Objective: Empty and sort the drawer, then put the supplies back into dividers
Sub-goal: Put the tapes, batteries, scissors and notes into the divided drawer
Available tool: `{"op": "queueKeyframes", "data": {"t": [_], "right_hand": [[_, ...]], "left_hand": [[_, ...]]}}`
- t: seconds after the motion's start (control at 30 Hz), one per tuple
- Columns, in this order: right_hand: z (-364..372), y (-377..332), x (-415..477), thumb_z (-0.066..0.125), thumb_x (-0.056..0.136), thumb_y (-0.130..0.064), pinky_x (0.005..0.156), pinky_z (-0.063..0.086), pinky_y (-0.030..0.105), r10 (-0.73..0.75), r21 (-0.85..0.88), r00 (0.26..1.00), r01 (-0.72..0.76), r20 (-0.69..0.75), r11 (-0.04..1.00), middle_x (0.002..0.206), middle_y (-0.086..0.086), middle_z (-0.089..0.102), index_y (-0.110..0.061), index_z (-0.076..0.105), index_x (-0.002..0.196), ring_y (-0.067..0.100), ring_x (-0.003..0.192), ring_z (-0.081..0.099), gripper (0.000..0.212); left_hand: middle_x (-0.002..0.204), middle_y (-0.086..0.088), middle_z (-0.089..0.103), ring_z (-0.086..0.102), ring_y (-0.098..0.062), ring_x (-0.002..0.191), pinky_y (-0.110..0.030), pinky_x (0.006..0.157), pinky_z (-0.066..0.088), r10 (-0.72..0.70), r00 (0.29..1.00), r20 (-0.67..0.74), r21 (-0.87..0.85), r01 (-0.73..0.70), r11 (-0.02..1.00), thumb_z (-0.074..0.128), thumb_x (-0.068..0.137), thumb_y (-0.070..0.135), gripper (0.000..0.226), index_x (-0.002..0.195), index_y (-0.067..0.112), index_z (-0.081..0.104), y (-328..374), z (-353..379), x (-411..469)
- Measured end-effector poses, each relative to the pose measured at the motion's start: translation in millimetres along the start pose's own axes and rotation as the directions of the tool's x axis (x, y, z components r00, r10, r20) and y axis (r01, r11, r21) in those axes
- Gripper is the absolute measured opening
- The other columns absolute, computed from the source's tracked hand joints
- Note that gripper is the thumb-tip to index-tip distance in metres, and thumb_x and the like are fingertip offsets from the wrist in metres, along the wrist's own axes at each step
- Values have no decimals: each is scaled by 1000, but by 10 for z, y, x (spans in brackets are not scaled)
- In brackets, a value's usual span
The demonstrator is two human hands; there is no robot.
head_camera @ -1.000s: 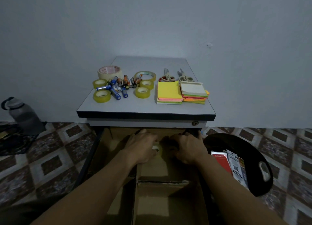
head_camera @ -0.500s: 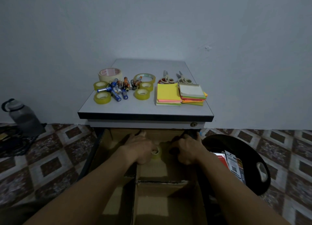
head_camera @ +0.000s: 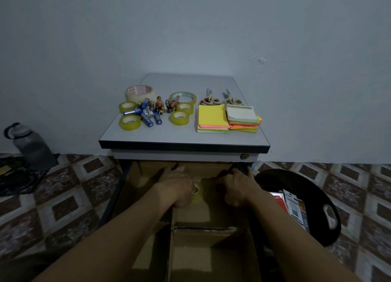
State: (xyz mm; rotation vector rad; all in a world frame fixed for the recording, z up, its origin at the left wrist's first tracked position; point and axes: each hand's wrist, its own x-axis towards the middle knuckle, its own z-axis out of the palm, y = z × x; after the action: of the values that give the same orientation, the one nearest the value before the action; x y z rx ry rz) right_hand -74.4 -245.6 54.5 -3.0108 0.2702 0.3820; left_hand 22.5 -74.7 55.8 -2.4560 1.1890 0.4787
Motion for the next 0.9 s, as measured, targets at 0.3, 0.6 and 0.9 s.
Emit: {"op": "queueKeyframes", "data": {"t": [0.3, 0.6, 0.9], "right_hand": [[-66, -22, -73, 58, 87, -26, 117, -3, 64, -9, 79, 1000, 9, -1, 997, 142, -1, 47, -32, 52, 134, 22, 144, 24, 47], [-119, -84, -318, 56, 88, -48, 116, 19, 59, -24, 346, 1000, 27, -13, 938, 124, -11, 57, -40, 49, 132, 16, 125, 48, 46], [-383, -252, -538, 59, 94, -31, 89, 53, 24, -53, 391, 994, 85, -90, 917, 111, -14, 63, -37, 57, 122, 2, 97, 62, 29]], "left_hand": [[153, 0, 40, 18, -28, 146, -55, 118, 21, 60, 989, -136, -215, -88, 973, 53, 95, 34, 47, 142, 32, 48, -37, 1, -90], [136, 18, 48, 37, -2, 127, -31, 109, 36, 69, 907, -416, -533, -305, 789, 54, 97, 41, 33, 130, 37, 57, -279, 85, -556], [121, 20, 53, 47, 2, 112, -30, 100, 47, -141, 855, -499, -586, -213, 782, 57, 96, 46, 34, 129, 39, 56, -667, -80, -1145]]}}
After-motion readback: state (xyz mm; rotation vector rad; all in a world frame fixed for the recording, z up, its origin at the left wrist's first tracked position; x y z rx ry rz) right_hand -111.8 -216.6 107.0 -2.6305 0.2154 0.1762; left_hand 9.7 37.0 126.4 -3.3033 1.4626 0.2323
